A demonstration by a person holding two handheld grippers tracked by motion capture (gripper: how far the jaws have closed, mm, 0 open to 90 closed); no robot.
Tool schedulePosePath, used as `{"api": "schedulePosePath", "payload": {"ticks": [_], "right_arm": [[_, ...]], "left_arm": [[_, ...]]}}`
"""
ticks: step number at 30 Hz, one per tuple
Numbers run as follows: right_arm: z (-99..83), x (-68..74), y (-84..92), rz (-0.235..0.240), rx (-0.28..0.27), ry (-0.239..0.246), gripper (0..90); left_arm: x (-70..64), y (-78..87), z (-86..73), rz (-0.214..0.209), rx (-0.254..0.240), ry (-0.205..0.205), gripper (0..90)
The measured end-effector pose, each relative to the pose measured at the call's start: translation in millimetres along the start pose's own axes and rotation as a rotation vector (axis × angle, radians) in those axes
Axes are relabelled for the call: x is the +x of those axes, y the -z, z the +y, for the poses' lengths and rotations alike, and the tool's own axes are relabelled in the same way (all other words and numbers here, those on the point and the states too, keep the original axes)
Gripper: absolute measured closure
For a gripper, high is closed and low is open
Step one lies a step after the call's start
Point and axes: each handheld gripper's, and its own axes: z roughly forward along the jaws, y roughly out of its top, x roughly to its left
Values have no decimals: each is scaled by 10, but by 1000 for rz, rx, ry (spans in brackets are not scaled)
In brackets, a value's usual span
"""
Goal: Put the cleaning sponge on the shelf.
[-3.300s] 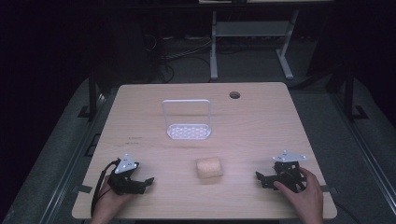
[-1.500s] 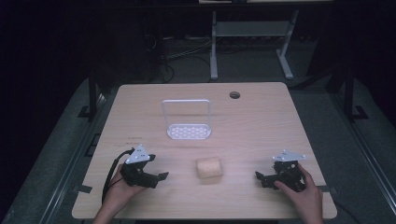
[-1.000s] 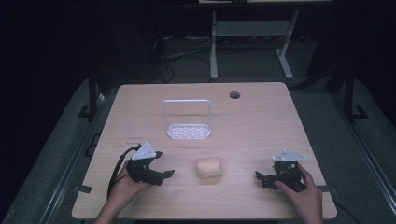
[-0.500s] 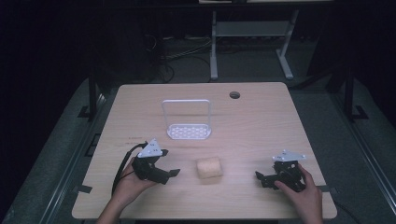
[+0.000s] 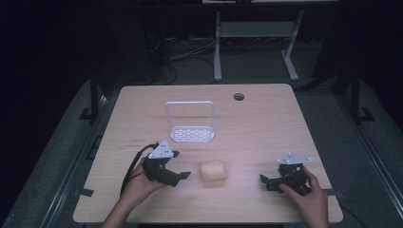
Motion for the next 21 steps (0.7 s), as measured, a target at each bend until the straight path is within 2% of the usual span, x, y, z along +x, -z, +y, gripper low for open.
{"api": "schedulePosePath", "payload": {"ticks": [21], "right_arm": [[0,0,0,0,0,0,9]], "left_arm": [[-87,-190,230,-47,-7,-50,138]]}}
